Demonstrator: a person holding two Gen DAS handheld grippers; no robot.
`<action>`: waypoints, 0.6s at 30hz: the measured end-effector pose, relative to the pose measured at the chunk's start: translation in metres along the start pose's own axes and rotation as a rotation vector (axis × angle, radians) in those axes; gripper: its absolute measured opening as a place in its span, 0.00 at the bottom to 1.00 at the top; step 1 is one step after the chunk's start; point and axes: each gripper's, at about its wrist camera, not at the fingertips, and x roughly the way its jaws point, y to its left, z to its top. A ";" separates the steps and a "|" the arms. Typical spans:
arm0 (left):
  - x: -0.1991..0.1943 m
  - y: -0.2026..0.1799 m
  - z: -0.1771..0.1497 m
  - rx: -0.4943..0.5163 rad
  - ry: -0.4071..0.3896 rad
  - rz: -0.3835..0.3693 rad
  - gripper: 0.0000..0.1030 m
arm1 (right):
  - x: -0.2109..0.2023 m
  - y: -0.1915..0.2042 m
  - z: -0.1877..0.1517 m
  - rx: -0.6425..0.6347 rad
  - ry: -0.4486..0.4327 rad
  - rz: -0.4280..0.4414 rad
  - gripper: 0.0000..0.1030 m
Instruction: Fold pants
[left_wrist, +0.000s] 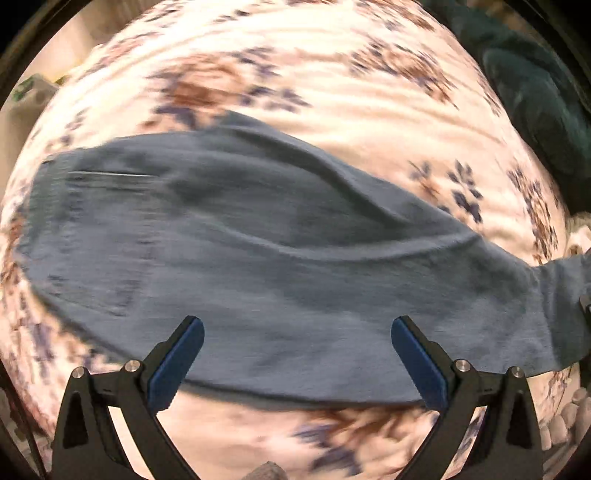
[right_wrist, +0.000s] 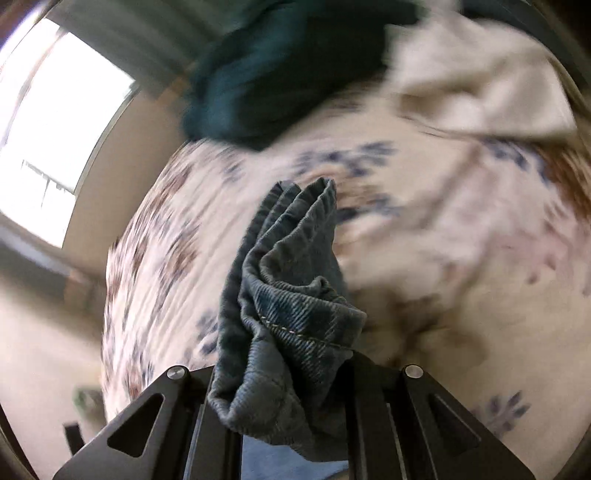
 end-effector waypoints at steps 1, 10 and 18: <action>-0.004 0.016 -0.002 -0.021 -0.006 0.002 1.00 | 0.002 0.024 -0.009 -0.059 0.009 -0.017 0.12; -0.047 0.156 -0.016 -0.198 -0.039 0.071 1.00 | 0.075 0.229 -0.192 -0.559 0.205 -0.037 0.11; -0.058 0.235 -0.025 -0.283 -0.035 0.120 1.00 | 0.126 0.316 -0.361 -0.915 0.358 -0.143 0.13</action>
